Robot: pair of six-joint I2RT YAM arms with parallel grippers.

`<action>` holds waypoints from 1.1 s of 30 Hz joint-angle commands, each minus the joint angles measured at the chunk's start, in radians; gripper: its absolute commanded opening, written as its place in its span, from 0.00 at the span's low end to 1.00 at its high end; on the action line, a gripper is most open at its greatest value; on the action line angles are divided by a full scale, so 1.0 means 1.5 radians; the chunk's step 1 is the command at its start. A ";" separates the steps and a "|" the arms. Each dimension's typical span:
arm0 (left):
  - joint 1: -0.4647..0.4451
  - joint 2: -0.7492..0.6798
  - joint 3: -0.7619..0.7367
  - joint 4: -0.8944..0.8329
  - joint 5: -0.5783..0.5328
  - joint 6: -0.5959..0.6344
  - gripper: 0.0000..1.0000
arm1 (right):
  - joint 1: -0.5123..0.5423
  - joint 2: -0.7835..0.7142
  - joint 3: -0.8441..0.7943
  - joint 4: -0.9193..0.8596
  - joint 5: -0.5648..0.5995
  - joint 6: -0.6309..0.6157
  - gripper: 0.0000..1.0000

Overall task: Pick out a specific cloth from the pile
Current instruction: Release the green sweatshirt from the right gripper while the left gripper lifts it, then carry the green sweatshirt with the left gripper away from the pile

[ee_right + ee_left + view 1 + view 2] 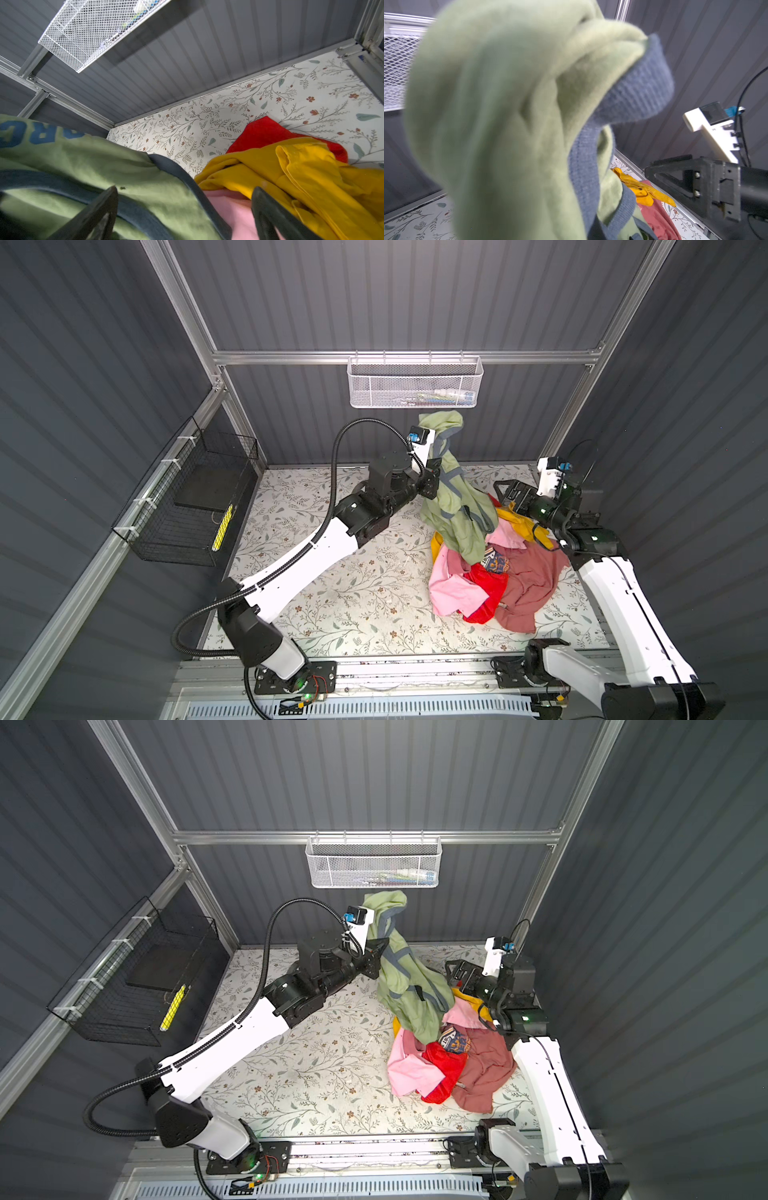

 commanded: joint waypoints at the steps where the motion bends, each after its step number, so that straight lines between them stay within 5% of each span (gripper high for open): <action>1: 0.004 -0.047 -0.026 0.060 -0.028 -0.011 0.00 | -0.001 -0.010 -0.019 0.025 -0.011 0.015 0.99; 21: -0.041 -0.142 -0.019 0.061 -0.171 0.118 0.00 | 0.000 -0.021 -0.086 0.052 -0.038 0.017 0.99; 33: -0.068 -0.139 0.035 0.048 -0.135 0.166 0.00 | 0.000 0.003 -0.257 0.127 -0.036 0.025 0.90</action>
